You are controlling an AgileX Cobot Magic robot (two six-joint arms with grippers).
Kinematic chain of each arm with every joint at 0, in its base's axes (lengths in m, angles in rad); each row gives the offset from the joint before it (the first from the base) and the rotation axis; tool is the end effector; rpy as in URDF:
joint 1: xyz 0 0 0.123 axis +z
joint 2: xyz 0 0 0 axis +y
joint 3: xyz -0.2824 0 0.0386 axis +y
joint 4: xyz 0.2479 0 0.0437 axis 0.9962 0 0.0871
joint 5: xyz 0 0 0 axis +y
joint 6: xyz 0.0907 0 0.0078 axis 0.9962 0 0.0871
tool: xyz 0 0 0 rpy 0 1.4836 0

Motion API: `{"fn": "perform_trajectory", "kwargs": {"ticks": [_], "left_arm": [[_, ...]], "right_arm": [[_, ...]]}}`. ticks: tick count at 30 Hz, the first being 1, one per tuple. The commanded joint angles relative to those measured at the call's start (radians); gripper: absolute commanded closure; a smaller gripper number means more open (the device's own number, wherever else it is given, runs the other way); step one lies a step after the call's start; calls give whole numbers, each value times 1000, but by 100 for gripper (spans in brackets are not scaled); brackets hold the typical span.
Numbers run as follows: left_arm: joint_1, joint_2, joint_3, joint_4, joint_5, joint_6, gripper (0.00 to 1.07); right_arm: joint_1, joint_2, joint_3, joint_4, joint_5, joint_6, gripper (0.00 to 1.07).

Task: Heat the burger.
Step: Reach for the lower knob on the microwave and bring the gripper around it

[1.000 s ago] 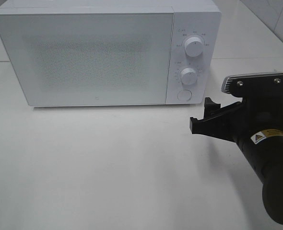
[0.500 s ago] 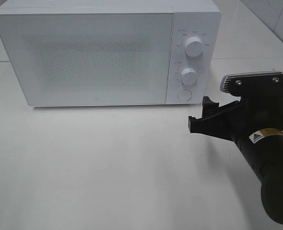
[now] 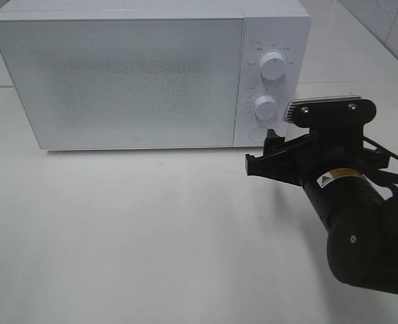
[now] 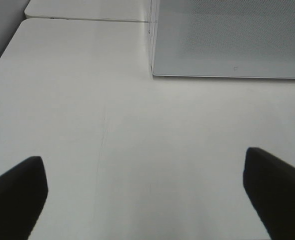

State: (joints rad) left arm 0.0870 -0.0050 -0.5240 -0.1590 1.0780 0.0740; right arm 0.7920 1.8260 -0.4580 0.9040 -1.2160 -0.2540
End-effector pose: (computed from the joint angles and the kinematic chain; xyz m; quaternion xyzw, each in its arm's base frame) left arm -0.0086 -0.0135 0.2832 -0.0006 0.8475 -0.0368 0.5295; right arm 0.2311 0.1387 0.1372 0.0107 0.7638 -0.0246 0.6449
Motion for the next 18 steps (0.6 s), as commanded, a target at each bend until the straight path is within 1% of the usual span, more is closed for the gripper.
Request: {"fn": "perform_trajectory", "kwargs": {"ticks": [1,2,6,8,11,13,17,18], "left_arm": [[3,-16,3,-4,-11,-5,6],[3,-16,3,-4,-11,-5,6],[3,-16,3,-4,-11,-5,6],[3,-16,3,-4,-11,-5,6],[3,-16,3,-4,-11,-5,6],[3,-16,3,-4,-11,-5,6],[3,-16,3,-4,-11,-5,6],[3,-16,3,-4,-11,-5,6]], "right_arm": [[-29,40,-46,-36,-102,13,35],[-47,62,-71,-55,-101,18,35],[-74,85,-106,-89,-95,22,35],[-107,110,-142,-124,-91,24,35],[-122,125,-162,-144,-81,24,35],[-142,146,-193,-180,-64,29,35],[-156,168,-224,-199,-52,36,35],[-171,181,-245,-213,-38,45,35]]}}
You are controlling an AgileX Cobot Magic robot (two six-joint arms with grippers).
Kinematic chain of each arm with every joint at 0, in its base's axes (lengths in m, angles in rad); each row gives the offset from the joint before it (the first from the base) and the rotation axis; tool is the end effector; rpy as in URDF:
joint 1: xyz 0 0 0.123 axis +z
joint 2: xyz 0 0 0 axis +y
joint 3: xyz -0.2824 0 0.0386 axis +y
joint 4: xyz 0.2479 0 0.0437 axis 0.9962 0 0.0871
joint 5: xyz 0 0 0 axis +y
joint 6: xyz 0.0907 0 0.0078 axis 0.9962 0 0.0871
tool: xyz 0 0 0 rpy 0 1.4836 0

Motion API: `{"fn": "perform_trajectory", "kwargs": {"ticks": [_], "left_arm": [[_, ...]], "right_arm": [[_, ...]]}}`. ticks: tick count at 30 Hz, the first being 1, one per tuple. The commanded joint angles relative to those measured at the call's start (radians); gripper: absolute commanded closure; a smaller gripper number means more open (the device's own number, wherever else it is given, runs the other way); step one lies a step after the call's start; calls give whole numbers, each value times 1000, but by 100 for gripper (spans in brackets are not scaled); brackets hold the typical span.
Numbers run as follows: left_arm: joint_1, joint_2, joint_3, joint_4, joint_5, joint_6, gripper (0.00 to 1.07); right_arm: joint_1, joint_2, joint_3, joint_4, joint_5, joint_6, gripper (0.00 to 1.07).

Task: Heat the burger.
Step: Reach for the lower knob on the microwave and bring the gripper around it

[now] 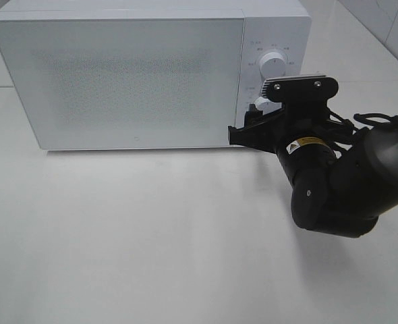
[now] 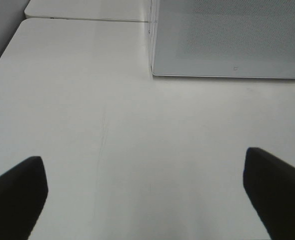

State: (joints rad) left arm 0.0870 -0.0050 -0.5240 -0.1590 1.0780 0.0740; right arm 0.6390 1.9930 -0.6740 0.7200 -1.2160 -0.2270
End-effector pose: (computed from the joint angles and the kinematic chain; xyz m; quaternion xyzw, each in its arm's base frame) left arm -0.0086 -0.0135 0.2832 -0.0006 0.8475 -0.0368 0.5295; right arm 0.2953 0.1493 0.1270 0.0096 0.7393 -0.0121 0.6732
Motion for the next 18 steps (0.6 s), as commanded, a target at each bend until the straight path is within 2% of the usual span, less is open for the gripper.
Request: {"fn": "perform_trajectory", "kwargs": {"ticks": [1,9,18], "left_arm": [[3,-16,3,-4,-11,-5,6],[3,-16,3,-4,-11,-5,6],[3,-16,3,-4,-11,-5,6]], "right_arm": [[-23,21,-37,-35,-38,25,35],[-46,82,-110,-60,-11,33,35],[-71,113,-145,-80,0,42,35]]}}
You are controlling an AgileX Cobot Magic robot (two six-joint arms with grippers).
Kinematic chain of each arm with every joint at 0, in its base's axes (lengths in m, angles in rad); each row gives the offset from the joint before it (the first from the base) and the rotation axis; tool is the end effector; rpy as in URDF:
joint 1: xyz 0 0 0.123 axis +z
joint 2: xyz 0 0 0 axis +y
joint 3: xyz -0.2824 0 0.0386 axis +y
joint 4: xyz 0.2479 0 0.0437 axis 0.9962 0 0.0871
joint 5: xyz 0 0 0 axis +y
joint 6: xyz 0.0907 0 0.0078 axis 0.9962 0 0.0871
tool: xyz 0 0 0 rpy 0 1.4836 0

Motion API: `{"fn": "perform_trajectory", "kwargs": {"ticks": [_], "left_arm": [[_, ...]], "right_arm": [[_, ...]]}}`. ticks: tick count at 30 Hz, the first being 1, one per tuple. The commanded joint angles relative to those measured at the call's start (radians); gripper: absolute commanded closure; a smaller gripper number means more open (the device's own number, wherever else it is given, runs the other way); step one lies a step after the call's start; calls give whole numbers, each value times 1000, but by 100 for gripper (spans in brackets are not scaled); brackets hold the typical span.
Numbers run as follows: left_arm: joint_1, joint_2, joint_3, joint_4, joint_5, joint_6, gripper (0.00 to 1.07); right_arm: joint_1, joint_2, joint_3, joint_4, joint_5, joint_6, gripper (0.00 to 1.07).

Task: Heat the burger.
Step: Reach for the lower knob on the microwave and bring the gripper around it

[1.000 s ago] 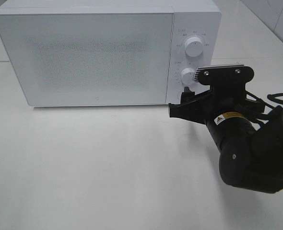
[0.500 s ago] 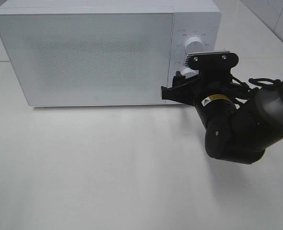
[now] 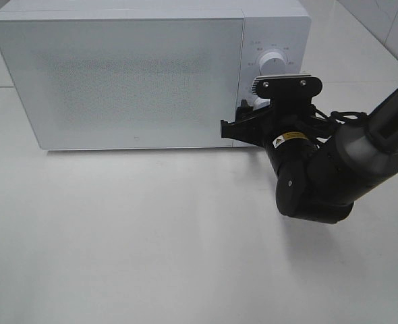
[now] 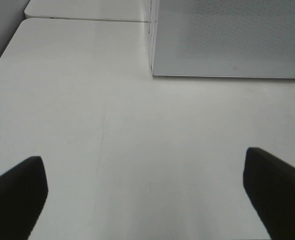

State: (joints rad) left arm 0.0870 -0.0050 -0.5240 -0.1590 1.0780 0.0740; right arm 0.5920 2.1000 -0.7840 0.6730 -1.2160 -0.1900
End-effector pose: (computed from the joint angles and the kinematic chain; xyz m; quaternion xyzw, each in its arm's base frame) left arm -0.0086 -0.0135 0.2832 -0.0006 0.8475 -0.0368 0.5295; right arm 0.3236 0.1535 0.1109 0.0206 0.7350 -0.0045 0.6777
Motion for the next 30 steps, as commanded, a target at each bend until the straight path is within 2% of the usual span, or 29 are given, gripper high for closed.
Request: {"fn": "perform_trajectory", "kwargs": {"ticks": [1,21,28,30], "left_arm": [[3,-16,3,-4,-11,-5,6],[3,-16,3,-4,-11,-5,6],[3,-16,3,-4,-11,-5,6],[3,-16,3,-4,-11,-5,6]], "right_arm": [[-24,7,-35,-33,-2,5,35],[-7,-54,-8,-32,-25,-4,37],[-7,-54,-12,-37,-12,9,51],[-7,-54,-13,-66,-1,16,72]]}}
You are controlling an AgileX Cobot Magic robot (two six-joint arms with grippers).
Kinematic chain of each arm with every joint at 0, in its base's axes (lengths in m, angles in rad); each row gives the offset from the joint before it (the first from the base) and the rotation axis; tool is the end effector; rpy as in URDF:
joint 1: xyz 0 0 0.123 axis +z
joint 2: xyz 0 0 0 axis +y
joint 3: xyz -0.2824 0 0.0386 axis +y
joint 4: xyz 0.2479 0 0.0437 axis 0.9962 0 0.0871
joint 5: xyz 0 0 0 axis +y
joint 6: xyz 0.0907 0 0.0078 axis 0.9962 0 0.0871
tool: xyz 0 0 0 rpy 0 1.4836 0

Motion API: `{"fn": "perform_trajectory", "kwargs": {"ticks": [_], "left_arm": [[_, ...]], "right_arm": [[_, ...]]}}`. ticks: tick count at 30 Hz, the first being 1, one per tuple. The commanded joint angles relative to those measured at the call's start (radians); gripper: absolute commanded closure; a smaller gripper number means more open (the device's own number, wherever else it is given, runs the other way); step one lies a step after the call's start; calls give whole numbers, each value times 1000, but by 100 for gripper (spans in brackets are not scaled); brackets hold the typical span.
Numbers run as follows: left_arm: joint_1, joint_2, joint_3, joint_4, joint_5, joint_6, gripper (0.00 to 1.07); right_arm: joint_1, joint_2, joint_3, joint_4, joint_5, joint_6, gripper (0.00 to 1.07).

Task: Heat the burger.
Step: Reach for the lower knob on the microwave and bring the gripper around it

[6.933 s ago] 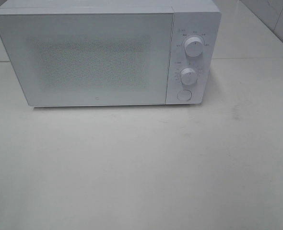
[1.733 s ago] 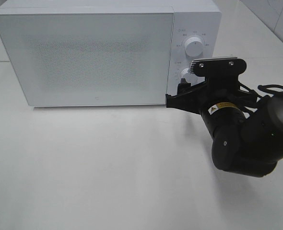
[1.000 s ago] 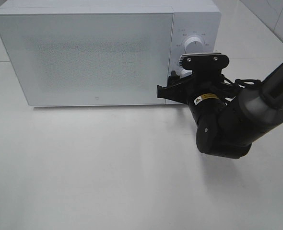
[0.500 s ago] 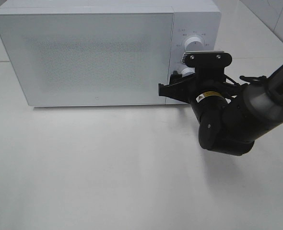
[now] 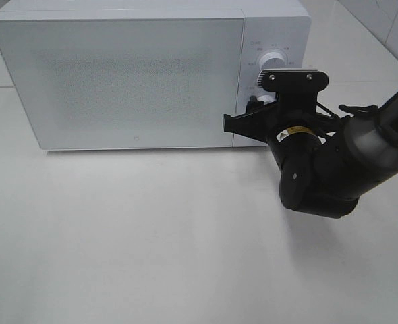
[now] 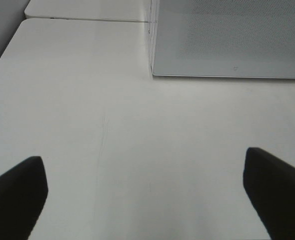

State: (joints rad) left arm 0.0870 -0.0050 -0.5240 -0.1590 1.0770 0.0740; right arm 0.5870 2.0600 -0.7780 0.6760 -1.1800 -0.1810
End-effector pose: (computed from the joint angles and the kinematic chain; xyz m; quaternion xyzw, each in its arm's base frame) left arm -0.0086 -0.0135 0.2833 -0.0006 0.8472 -0.0368 0.5299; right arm 0.3231 0.1517 0.1207 0.0312 0.7374 0.0064 0.6747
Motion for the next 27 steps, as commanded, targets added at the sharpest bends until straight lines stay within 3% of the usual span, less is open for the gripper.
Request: {"fn": "perform_trajectory", "kwargs": {"ticks": [1,3,4,6,18,27], "left_arm": [[3,-16,3,-4,-10,-5,6],[3,-16,3,-4,-10,-5,6],[3,-16,3,-4,-10,-5,6],[3,-16,3,-4,-10,-5,6],[3,-16,3,-4,-10,-5,6],[3,-16,3,-4,-10,-5,6]], "right_arm": [[-2,-14,-19,-69,-37,7,72],[-2,-14,-24,-97,-17,24,86],[-2,-14,-24,-97,-17,24,86],[-2,-14,-25,-113,-27,44,106],[-2,-14,-25,-145,-57,129,107],[-5,-14,-25,-217,-77,508,107]]}}
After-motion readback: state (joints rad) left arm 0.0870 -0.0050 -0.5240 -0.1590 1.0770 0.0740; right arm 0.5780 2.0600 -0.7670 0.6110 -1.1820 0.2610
